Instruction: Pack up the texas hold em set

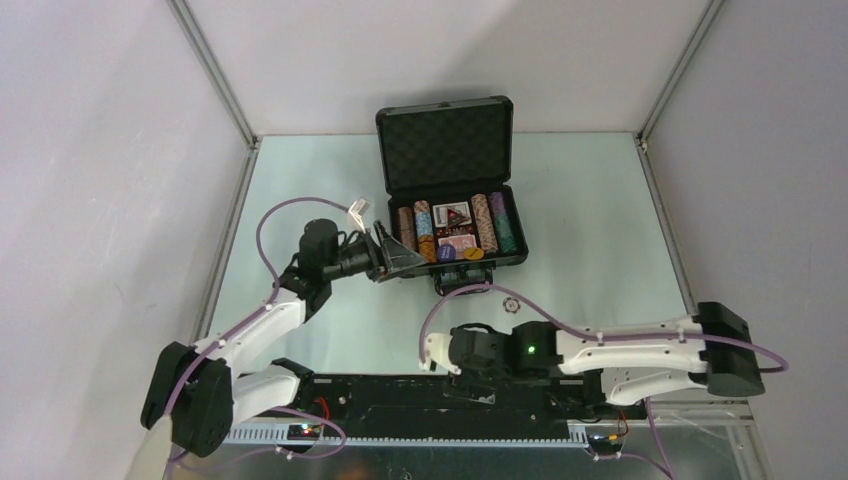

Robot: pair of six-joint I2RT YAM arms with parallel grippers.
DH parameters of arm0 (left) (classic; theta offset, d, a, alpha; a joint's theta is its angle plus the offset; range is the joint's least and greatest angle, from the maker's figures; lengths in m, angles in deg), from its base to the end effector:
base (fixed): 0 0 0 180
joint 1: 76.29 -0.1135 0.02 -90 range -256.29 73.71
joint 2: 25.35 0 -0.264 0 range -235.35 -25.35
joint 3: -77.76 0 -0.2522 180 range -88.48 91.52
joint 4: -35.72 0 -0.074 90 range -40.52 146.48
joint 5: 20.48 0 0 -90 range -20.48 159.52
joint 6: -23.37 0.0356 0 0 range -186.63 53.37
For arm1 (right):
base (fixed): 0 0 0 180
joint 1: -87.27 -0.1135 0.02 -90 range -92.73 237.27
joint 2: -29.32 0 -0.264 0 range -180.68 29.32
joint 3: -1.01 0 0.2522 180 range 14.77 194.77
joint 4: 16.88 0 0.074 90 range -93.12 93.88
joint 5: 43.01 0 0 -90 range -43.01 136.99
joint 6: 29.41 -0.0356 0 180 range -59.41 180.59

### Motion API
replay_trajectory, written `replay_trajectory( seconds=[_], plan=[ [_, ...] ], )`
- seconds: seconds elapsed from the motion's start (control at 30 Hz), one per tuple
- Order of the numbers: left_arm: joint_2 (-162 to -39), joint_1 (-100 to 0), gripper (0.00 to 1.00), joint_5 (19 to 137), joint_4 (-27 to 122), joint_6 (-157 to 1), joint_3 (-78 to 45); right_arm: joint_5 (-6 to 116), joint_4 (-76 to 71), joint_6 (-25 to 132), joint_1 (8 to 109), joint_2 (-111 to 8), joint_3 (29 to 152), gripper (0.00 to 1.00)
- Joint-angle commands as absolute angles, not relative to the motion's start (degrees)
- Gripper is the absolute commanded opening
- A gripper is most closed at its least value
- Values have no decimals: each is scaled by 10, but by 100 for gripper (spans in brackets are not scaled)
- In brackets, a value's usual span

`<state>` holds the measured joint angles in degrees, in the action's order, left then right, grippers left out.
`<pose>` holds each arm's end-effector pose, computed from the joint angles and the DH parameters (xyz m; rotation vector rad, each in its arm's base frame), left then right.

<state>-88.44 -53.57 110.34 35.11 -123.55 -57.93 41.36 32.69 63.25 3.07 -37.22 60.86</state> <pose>0.2080 -0.1123 0.2362 -0.0757 2.1486 -1.5561 0.0263 0.2247 0.2353 -1.7607 1.9164 0.4184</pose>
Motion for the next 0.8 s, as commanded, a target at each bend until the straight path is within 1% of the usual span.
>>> replay_trajectory(
  seconds=[0.0,0.13,0.4,0.77],
  plan=[
    [-875,-541,71,1118,341,-1220,-580,420,383,731,17,-428,640,75],
    [-877,-541,71,1116,340,-1221,-581,430,406,723,10,-471,665,72],
    [-881,-541,71,1119,341,-1222,-578,393,428,688,-11,-563,692,69],
    [-871,-560,71,1124,341,-1223,-577,361,435,673,-13,-612,700,64]
  ],
)
